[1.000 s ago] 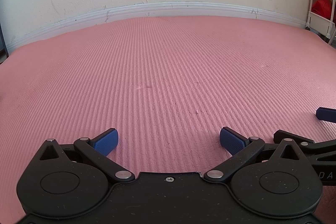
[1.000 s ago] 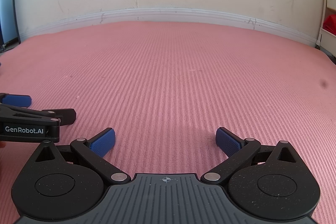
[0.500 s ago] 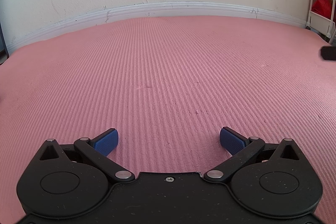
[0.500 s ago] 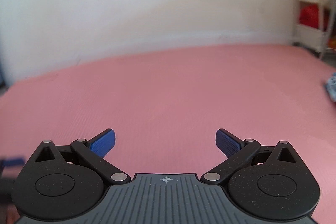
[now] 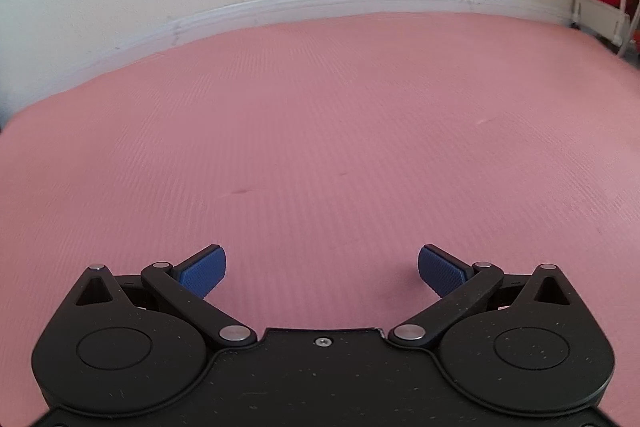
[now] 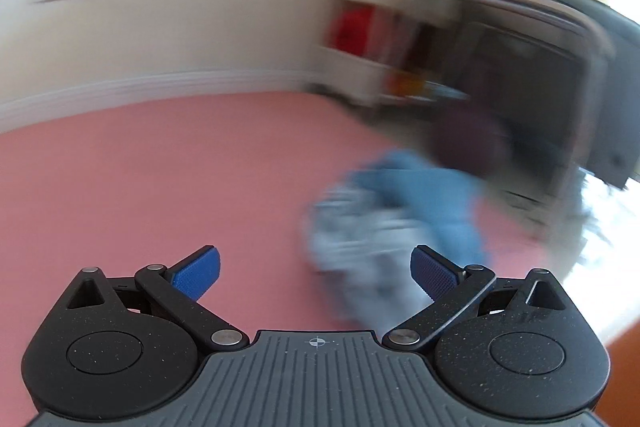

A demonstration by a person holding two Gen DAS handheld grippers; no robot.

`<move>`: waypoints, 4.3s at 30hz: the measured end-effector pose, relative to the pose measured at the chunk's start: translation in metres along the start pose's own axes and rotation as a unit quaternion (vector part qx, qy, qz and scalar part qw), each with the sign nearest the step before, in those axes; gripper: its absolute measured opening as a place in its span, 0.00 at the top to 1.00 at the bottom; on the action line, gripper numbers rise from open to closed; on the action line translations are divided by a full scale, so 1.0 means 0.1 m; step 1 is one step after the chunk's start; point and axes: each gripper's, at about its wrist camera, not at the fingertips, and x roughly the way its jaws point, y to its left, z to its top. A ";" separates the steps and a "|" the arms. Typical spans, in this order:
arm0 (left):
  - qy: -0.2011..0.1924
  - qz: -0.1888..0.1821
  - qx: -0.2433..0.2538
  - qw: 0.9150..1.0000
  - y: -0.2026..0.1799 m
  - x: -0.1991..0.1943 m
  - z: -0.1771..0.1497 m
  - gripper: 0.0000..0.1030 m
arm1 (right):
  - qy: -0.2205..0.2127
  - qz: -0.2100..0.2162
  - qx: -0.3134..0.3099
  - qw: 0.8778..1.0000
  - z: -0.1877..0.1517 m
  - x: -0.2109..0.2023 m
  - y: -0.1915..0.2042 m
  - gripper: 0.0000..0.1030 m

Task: Fold clothes
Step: 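Swing the right tool toward the pile of clothes beside the mat, then grasp the blue towel with the right gripper and lift it from the pile, then carry the blue towel with the right gripper and drop it onto the mat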

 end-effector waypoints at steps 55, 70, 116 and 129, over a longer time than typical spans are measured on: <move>-0.024 0.005 -0.100 0.995 0.88 -0.51 0.80 0.01 | -0.241 0.240 0.038 0.940 2.82 -0.96 1.16 0.98; -0.007 -0.002 -0.090 0.996 0.73 -0.46 0.82 0.01 | -0.052 0.234 -0.008 0.971 2.12 -0.41 1.25 0.97; -0.029 -0.001 -0.020 0.999 1.81 -0.18 1.12 0.01 | 0.016 0.392 -0.113 0.913 0.73 -1.49 2.75 0.96; -0.021 -0.035 -0.140 0.989 2.15 0.14 1.03 0.01 | 0.200 0.471 -0.293 0.808 -1.01 -2.36 4.06 0.91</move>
